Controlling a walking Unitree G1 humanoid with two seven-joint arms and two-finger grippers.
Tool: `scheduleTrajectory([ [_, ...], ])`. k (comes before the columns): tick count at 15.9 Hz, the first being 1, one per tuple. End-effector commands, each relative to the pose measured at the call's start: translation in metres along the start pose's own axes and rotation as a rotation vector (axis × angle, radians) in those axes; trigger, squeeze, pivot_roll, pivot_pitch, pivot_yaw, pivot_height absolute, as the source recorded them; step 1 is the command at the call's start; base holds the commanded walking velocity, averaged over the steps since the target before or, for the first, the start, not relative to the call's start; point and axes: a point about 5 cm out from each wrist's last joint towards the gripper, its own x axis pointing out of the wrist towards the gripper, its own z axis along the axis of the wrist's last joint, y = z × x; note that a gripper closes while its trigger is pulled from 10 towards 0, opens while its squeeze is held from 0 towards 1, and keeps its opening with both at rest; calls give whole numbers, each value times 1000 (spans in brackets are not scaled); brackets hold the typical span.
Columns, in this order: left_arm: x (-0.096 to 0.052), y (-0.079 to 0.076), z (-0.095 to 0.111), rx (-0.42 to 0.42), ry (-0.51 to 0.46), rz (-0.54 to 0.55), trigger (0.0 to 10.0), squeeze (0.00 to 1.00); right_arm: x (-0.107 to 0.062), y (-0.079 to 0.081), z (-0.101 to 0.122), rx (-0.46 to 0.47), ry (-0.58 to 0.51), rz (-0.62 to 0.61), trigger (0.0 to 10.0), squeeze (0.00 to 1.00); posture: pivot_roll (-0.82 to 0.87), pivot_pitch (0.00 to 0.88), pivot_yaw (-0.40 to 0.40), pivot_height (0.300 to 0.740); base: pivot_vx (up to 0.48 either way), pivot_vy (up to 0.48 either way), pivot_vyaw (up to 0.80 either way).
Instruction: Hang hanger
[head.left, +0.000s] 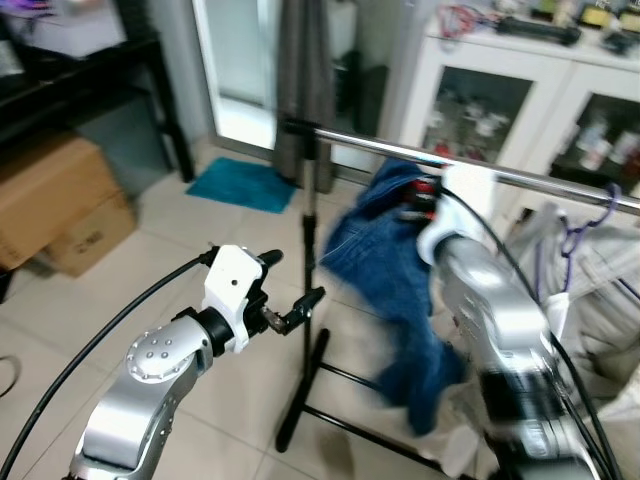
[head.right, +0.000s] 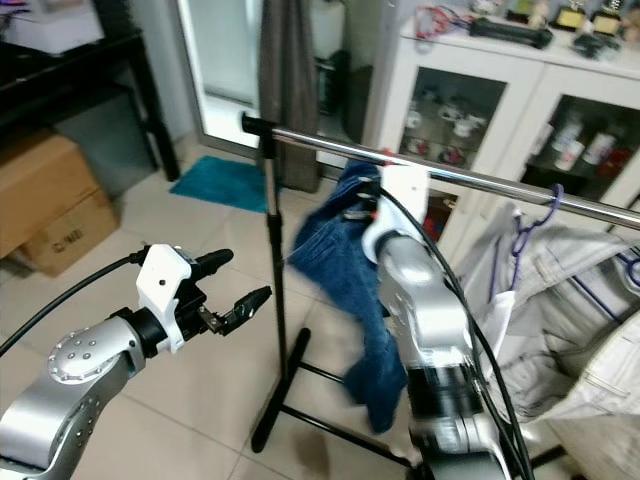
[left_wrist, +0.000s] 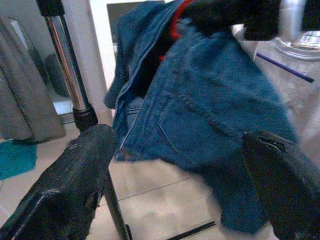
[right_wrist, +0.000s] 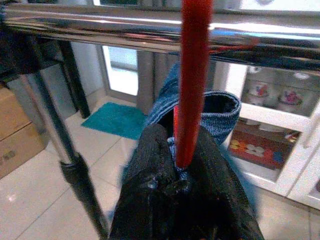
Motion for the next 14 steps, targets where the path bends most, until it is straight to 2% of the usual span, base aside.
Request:
scheduleTrajectory([
  [1,0,-3,4,11,-7,-27,10000,1000,6,-4,8,0,-30,-16,10000,0,145,0,-11,740,0,0,0],
  [2,-2,-2,3,16,7,-41,10000,933,22,-7,9,65,13,-48,10000,0,152,0,-15,740,0,0,0],
  [3,-5,-2,4,16,12,-60,10000,878,29,-8,11,104,18,-57,10000,0,159,3,-16,740,0,0,0],
  [4,-6,-3,4,17,22,-80,10000,788,36,-9,15,127,20,-57,10000,0,161,6,-17,740,0,0,0],
  [5,-7,-3,4,19,25,-86,10000,741,45,-11,21,131,18,-69,10000,0,161,6,-17,740,0,0,0],
  [6,-7,-2,4,23,31,-91,10000,514,51,-12,23,115,35,-84,10000,0,164,17,-16,740,0,0,0],
  [7,-7,-2,4,23,35,-96,10000,412,55,-14,21,95,68,-94,10000,0,164,19,-16,740,0,0,0],
  [8,-8,-3,3,21,41,-105,10000,263,57,-13,16,89,112,-82,10000,0,164,21,-19,740,0,0,0],
  [9,-8,-4,3,18,47,-110,10000,235,57,-12,9,93,150,-67,10000,451,163,20,-20,740,0,0,0],
  [10,-8,-4,1,17,54,-114,10000,192,57,-10,2,88,184,-49,10000,1000,162,19,-21,740,0,0,0],
  [12,-8,-4,0,21,62,-116,10000,176,55,-9,-9,80,226,-13,10000,1000,160,16,-21,740,0,0,0],
  [13,-7,-4,0,20,56,-110,10000,169,53,-12,-7,99,190,-1,10000,1000,153,9,-17,740,0,0,0],
  [14,-5,-3,1,-13,21,-47,10000,180,38,-21,8,142,39,77,10000,1000,144,3,-11,740,0,0,0],
])
